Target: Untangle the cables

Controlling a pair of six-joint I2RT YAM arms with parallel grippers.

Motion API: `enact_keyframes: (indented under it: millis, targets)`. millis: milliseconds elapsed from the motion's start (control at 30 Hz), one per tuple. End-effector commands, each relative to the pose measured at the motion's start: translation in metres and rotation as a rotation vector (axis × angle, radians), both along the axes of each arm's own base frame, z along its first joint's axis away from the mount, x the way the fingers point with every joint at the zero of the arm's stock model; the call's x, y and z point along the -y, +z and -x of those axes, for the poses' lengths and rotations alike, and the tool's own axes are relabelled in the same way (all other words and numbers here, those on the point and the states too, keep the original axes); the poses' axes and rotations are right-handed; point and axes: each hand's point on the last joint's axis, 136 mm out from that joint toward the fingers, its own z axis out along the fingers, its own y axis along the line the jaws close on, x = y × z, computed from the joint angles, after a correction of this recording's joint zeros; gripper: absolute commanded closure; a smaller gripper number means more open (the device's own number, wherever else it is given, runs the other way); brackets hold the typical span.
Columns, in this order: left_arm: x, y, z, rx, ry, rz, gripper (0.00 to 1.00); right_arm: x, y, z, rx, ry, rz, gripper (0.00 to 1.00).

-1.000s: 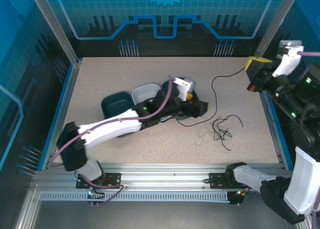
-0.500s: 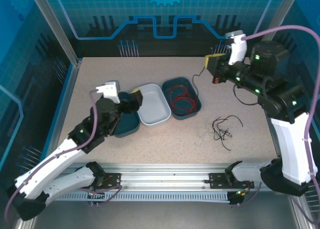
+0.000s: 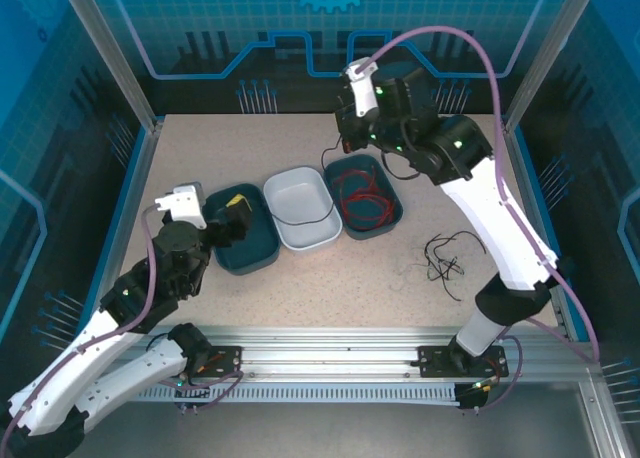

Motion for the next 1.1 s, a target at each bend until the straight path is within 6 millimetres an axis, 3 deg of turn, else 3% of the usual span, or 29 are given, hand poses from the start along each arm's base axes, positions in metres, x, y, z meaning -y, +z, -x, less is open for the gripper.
enact_keyframes:
  millis: [0,233,533,800,1067]
  targets:
    - [-0.012,0.001,0.005,-0.002,0.032,-0.045,0.01,-0.007,0.014,-0.011,0.065,-0.023,-0.009,1.00]
    - [-0.013,-0.004,0.004,0.002,0.039,-0.051,0.01,-0.029,-0.023,-0.029,-0.012,-0.014,0.037,1.00]
    - [-0.008,-0.014,-0.003,-0.007,0.041,-0.067,0.01,-0.058,-0.070,-0.029,-0.141,0.049,0.053,1.00]
    - [-0.001,-0.025,-0.011,-0.040,0.035,-0.086,0.01,-0.068,-0.142,-0.036,-0.297,0.029,0.141,1.00]
    - [0.003,-0.034,-0.015,-0.057,0.038,-0.071,0.01,-0.083,-0.195,-0.036,-0.421,0.064,0.198,1.00]
